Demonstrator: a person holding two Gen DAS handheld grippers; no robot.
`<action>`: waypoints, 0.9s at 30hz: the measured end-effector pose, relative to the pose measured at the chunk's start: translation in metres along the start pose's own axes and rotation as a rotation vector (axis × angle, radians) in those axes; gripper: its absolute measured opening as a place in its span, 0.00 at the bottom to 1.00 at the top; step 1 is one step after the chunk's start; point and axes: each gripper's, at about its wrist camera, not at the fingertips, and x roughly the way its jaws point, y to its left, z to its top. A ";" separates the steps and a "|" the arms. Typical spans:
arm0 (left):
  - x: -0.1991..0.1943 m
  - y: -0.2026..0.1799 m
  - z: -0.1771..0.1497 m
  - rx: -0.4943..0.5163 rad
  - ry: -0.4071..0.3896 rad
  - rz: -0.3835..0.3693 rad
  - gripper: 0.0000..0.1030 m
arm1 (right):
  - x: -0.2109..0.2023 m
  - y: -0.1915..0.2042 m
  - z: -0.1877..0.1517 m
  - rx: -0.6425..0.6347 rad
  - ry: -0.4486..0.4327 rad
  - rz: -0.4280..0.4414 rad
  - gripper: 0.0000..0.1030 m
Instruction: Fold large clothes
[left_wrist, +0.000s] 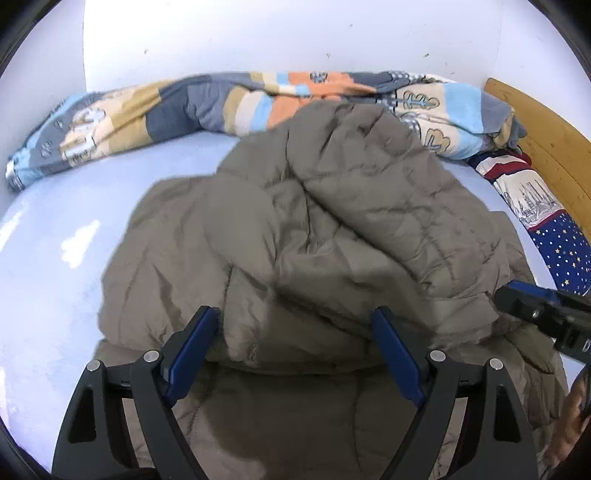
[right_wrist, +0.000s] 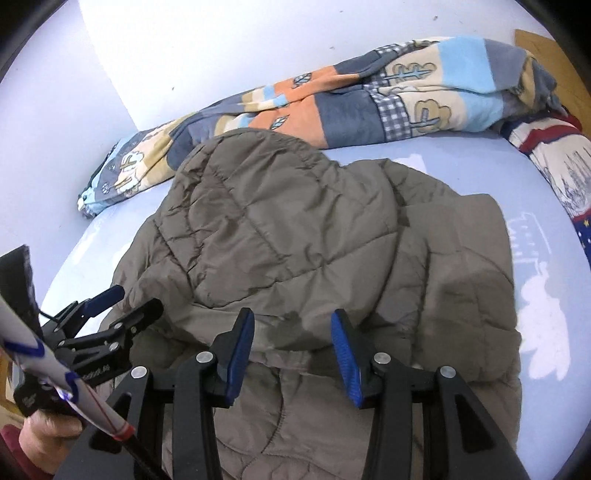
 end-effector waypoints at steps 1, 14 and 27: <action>0.005 0.000 -0.002 0.001 0.012 0.004 0.84 | 0.005 0.001 -0.001 -0.006 0.007 -0.007 0.45; -0.012 -0.010 -0.019 0.025 0.028 0.044 0.88 | 0.025 -0.008 -0.005 0.033 0.082 -0.005 0.46; -0.111 -0.015 -0.098 0.026 0.023 0.048 0.88 | -0.061 0.024 -0.063 0.054 0.057 0.005 0.54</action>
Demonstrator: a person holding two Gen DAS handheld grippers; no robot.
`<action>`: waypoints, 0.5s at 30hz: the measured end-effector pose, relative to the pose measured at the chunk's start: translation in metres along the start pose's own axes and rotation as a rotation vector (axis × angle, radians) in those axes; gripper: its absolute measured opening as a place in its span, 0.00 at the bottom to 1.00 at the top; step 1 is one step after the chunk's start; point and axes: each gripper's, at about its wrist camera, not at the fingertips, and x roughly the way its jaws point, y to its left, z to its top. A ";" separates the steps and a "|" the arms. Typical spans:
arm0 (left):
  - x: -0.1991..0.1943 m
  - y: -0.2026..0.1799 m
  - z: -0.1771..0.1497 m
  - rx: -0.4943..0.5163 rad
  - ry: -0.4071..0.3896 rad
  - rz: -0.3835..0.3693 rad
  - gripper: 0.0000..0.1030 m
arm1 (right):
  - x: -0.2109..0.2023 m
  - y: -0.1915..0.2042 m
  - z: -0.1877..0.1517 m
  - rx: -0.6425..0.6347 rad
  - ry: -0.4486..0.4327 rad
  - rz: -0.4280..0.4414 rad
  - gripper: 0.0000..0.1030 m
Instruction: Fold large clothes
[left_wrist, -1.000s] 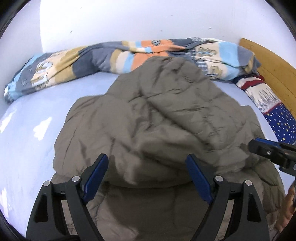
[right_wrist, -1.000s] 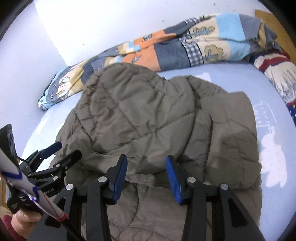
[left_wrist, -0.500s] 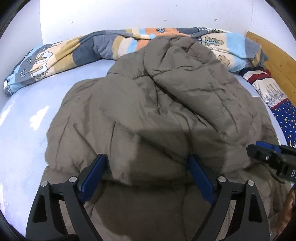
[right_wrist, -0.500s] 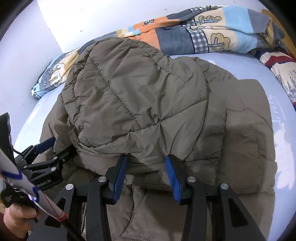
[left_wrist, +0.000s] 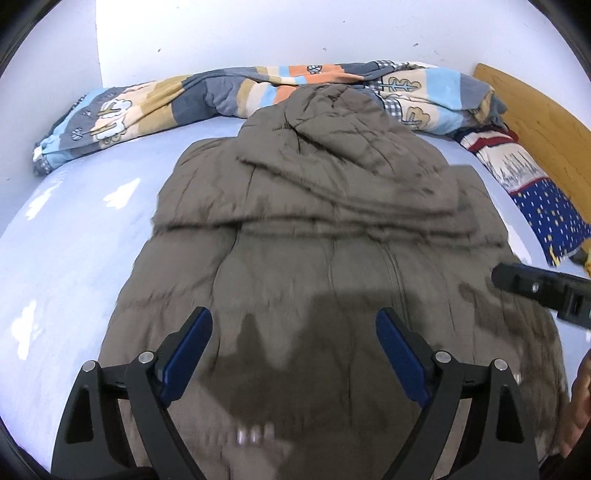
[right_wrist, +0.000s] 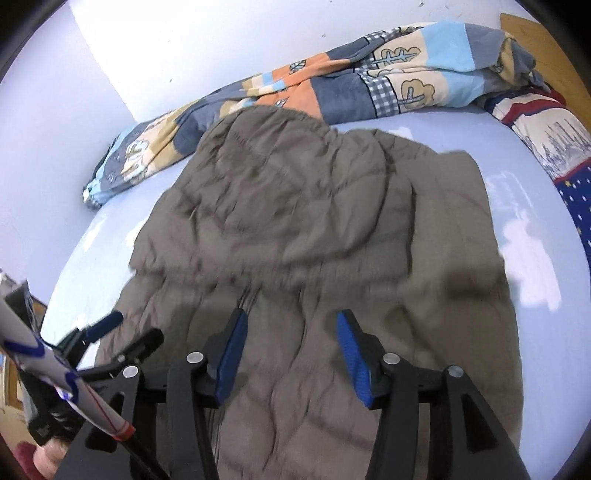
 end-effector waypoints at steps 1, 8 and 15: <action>-0.005 0.000 -0.006 0.002 0.000 0.002 0.88 | -0.004 0.004 -0.012 -0.007 0.009 0.001 0.54; -0.029 -0.008 -0.082 0.034 -0.010 0.125 0.88 | -0.041 0.016 -0.083 -0.038 -0.004 -0.052 0.55; -0.027 0.002 -0.129 0.014 0.021 0.149 0.88 | -0.055 0.012 -0.147 0.013 0.029 -0.082 0.56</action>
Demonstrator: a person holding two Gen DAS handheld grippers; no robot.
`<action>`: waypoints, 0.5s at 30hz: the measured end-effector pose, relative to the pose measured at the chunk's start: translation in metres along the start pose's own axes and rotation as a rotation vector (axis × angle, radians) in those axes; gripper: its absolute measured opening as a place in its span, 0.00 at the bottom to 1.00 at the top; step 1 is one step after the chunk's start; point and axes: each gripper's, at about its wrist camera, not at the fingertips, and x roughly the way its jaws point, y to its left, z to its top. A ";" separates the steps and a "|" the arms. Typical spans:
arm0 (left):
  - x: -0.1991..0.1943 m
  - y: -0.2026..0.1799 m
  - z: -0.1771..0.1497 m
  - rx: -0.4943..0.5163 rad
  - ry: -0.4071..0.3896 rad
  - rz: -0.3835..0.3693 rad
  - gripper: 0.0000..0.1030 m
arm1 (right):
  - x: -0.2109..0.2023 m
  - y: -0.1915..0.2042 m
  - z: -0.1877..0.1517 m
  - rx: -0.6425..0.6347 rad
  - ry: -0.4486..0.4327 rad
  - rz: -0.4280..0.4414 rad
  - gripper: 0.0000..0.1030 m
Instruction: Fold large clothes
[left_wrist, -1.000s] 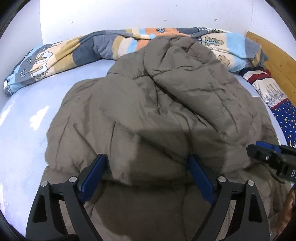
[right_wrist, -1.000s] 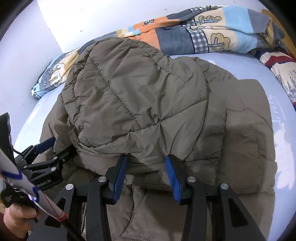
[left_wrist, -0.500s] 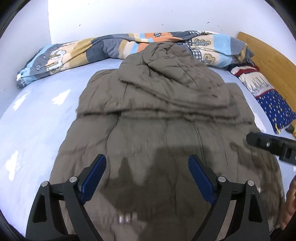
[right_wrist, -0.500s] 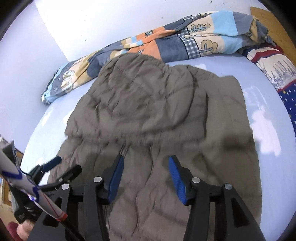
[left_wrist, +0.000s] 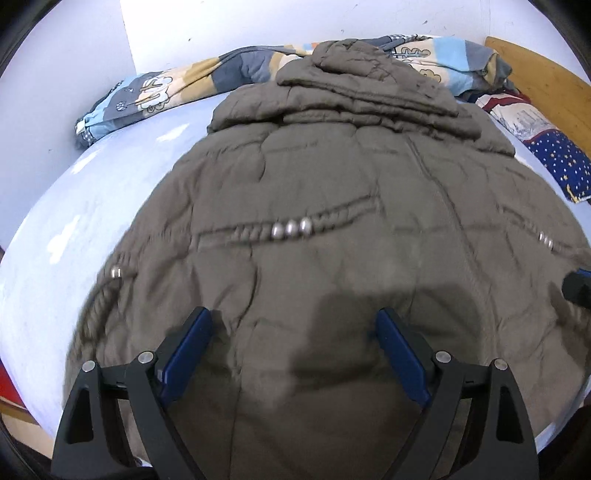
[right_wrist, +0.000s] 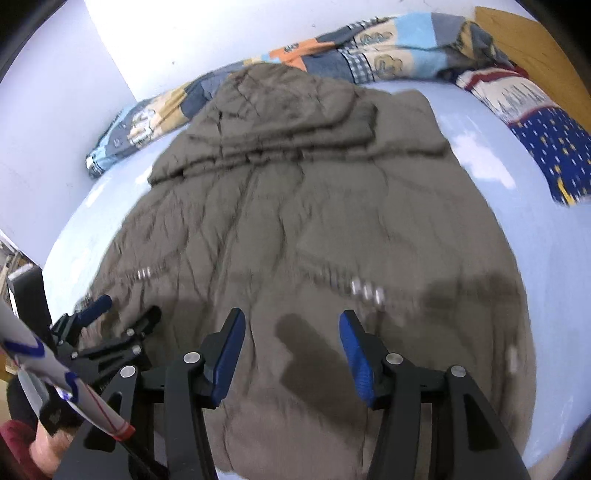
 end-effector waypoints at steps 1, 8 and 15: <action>0.000 -0.001 -0.005 0.015 -0.013 0.006 0.88 | 0.000 0.001 -0.009 -0.006 0.005 -0.015 0.56; 0.005 0.006 -0.016 0.020 -0.030 -0.038 0.88 | 0.022 0.000 -0.045 -0.032 0.067 -0.089 0.63; 0.006 0.003 -0.021 0.048 -0.066 -0.035 0.89 | 0.029 0.003 -0.050 -0.048 0.047 -0.111 0.72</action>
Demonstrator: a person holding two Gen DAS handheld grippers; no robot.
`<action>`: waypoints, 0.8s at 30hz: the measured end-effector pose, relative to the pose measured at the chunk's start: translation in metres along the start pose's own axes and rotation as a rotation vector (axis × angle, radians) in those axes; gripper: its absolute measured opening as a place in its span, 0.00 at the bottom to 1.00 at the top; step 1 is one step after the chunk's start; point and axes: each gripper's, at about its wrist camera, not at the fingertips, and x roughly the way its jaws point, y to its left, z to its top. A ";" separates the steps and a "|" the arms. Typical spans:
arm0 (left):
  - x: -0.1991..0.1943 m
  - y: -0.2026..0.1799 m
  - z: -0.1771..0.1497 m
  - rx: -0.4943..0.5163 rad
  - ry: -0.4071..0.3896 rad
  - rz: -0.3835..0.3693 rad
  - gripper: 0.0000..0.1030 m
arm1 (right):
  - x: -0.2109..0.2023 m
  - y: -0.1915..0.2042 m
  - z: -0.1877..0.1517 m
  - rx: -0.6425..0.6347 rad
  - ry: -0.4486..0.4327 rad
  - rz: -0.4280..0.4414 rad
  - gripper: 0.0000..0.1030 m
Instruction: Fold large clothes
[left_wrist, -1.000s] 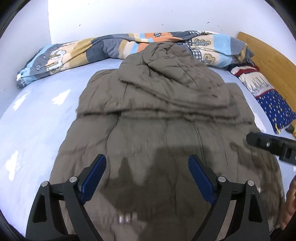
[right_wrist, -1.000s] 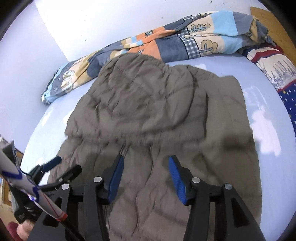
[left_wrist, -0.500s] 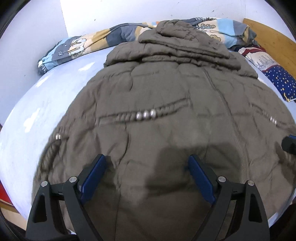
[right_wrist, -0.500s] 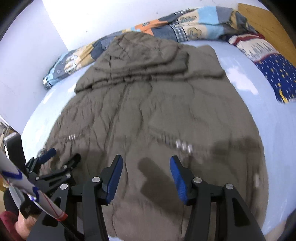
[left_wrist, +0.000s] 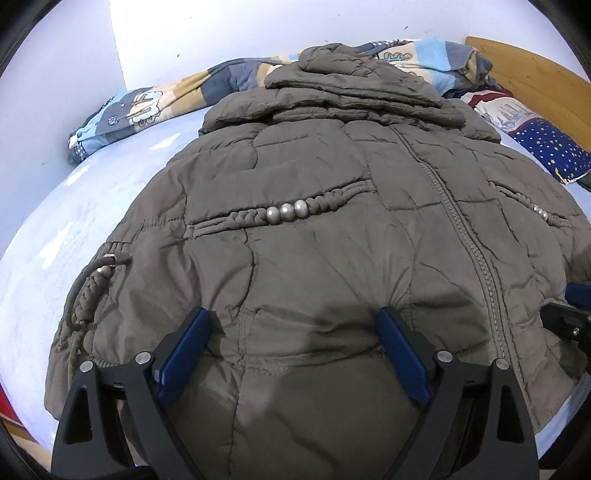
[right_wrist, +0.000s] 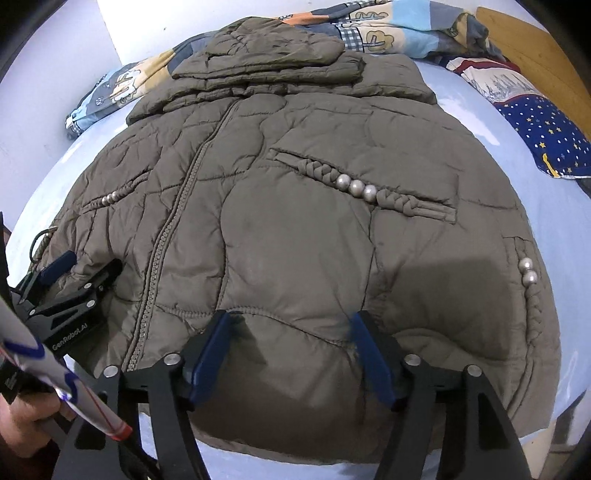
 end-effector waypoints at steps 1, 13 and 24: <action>0.001 0.000 0.000 0.000 0.001 -0.001 0.89 | 0.001 0.001 -0.001 -0.002 -0.008 -0.005 0.73; 0.002 0.002 0.004 -0.029 0.057 -0.009 0.89 | 0.004 0.007 -0.001 -0.020 -0.006 -0.025 0.78; 0.002 -0.002 -0.003 -0.056 -0.004 0.026 0.91 | 0.006 0.007 -0.002 -0.019 -0.009 -0.012 0.79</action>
